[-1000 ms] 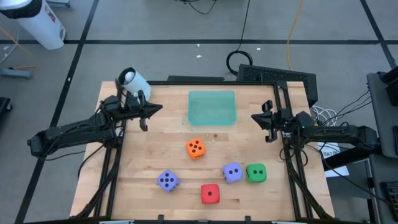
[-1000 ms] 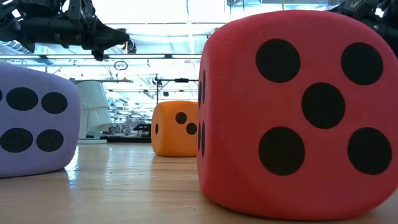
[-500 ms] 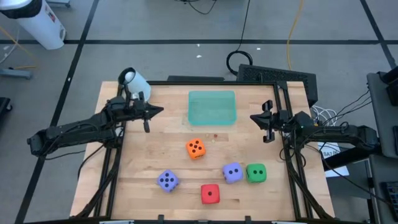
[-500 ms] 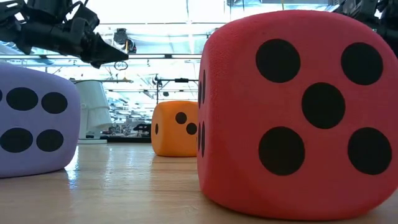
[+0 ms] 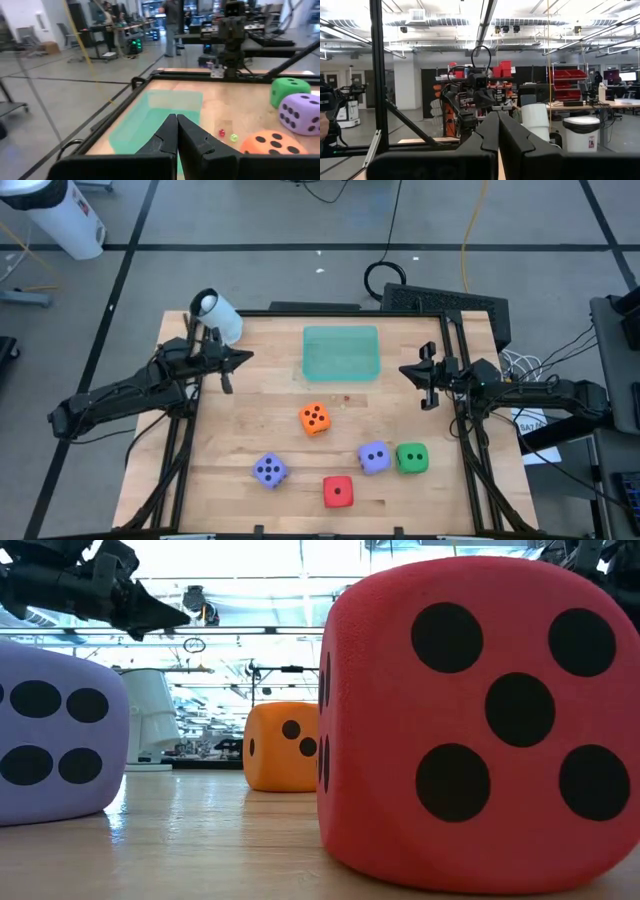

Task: Pick & Place Dice
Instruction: Put the large green dice into the light blue bin

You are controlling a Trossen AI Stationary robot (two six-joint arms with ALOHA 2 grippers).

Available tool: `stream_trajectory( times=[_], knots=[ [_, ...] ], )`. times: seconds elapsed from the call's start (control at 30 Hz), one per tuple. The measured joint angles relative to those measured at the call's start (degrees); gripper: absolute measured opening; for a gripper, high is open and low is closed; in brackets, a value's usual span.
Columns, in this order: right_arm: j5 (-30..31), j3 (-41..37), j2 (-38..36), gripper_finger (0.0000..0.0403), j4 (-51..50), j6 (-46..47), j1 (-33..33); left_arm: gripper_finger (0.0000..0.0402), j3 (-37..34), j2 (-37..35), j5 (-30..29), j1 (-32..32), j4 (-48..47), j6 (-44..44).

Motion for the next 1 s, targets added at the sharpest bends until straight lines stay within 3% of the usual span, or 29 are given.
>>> stream_trajectory(
  times=[0.27, 1.0],
  knots=[
    [0.04, 0.00, 0.02, 0.0000, -0.13, -0.63, 0.00, 0.0005, 0.00, -6.63, -2.91, 0.02, -5.32, 0.90],
    [1.86, 0.00, 1.65, 0.0000, -0.16, -1.89, -0.04, 0.0017, 0.00, -6.30, -2.78, 0.02, -6.27, -2.36]
  ],
)
